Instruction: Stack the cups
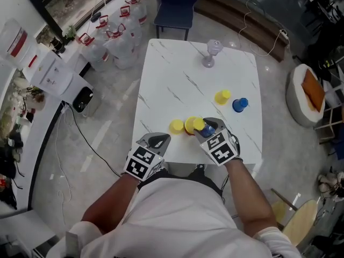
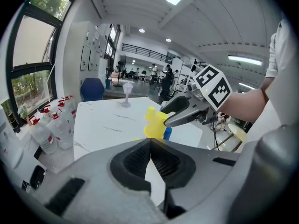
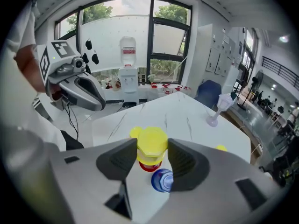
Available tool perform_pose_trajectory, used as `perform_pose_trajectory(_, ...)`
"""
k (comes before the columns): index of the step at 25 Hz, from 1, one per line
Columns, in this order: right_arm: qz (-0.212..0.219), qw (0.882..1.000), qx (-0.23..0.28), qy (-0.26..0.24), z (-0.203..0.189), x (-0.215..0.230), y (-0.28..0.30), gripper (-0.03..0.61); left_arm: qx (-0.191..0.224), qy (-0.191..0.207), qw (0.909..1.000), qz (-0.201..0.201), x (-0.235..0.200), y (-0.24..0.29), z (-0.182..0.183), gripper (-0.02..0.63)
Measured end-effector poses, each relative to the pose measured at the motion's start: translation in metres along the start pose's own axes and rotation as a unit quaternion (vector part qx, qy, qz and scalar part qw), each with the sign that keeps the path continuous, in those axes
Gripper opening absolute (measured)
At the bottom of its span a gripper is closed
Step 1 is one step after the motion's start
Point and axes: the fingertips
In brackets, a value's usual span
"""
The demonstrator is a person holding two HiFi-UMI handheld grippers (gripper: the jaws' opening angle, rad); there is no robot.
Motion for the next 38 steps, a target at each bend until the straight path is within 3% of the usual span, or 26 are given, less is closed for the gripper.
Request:
perform_pose_trajectory(7, 0.008, 0.998, -0.026, -0.052, 0.010, -0.015, 0.015, 0.212, 0.003, -0.007, 0.9999, 0.007, -0.001, -0.011, -0.004, 0.009)
perform_pose_trajectory(17, 0.026, 0.996, -0.031, -0.074, 0.013, -0.023, 0.021, 0.216, 0.003, -0.022, 0.9996, 0.015, -0.001, -0.013, -0.012, 0.009)
perform_pose_trajectory(21, 0.025, 0.997, -0.017, -0.069, 0.018, -0.021, 0.015, 0.256, 0.001, -0.023, 0.9996, 0.017, -0.003, -0.011, -0.014, 0.009)
perform_pose_trajectory(23, 0.016, 0.998, 0.011, -0.051, 0.025, -0.013, 0.001, 0.256, 0.000, -0.025, 0.9995, 0.019, -0.004, -0.009, -0.013, 0.009)
perform_pose_trajectory(25, 0.004, 0.998, 0.061, -0.002, 0.030, 0.006, -0.018, 0.245, 0.003, -0.025, 0.9994, 0.021, -0.004, -0.006, -0.009, 0.009)
perform_pose_trajectory(29, -0.046, 0.979, 0.137, 0.142, 0.001, 0.077, -0.038, 0.210, 0.011, -0.032, 0.9989, 0.031, -0.009, 0.000, 0.001, 0.009)
perform_pose_trajectory(31, -0.087, 0.971, 0.123, 0.187, -0.030, 0.116, -0.033, 0.207, 0.013, -0.038, 0.9984, 0.041, -0.015, 0.001, 0.004, 0.009)
perform_pose_trajectory(34, -0.135, 0.967, 0.085, 0.200, -0.067, 0.160, -0.016, 0.210, 0.009, -0.038, 0.9979, 0.052, -0.018, 0.002, 0.003, 0.009)
perform_pose_trajectory(38, -0.152, 0.965, 0.057, 0.206, -0.084, 0.194, 0.012, 0.231, 0.003, -0.047, 0.9971, 0.060, -0.012, 0.006, 0.001, 0.009)
Point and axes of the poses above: the fingertips, and each gripper's own axes: y forward along the fingers, x to its right, z out of its top, and after that the axes turned 1 degree about z, right-handed
